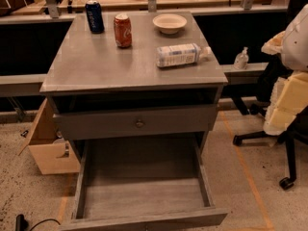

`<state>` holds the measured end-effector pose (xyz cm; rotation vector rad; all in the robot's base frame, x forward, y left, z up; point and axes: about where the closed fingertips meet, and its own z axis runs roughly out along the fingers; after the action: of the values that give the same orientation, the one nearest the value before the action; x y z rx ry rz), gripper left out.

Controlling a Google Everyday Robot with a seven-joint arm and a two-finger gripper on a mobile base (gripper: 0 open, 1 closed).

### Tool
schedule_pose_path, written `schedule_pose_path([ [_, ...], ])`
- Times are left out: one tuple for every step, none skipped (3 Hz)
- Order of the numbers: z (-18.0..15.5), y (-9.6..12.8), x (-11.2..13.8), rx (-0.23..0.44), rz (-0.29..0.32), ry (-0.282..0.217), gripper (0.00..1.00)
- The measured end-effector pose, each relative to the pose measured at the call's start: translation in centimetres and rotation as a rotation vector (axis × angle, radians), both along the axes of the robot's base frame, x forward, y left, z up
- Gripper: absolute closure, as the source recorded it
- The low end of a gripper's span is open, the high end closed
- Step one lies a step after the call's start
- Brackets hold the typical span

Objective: Place blue plastic bottle into middle drawer

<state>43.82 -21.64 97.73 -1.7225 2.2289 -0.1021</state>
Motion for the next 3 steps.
schedule_pose_path([
  [0.0,0.0,0.0,0.0,0.0,0.0,0.0],
  [0.1,-0.2,1.3,0.032,-0.032,-0.039,0.0],
  [-0.3,-0.5,6.1,0.142,-0.031,-0.097,0.0],
])
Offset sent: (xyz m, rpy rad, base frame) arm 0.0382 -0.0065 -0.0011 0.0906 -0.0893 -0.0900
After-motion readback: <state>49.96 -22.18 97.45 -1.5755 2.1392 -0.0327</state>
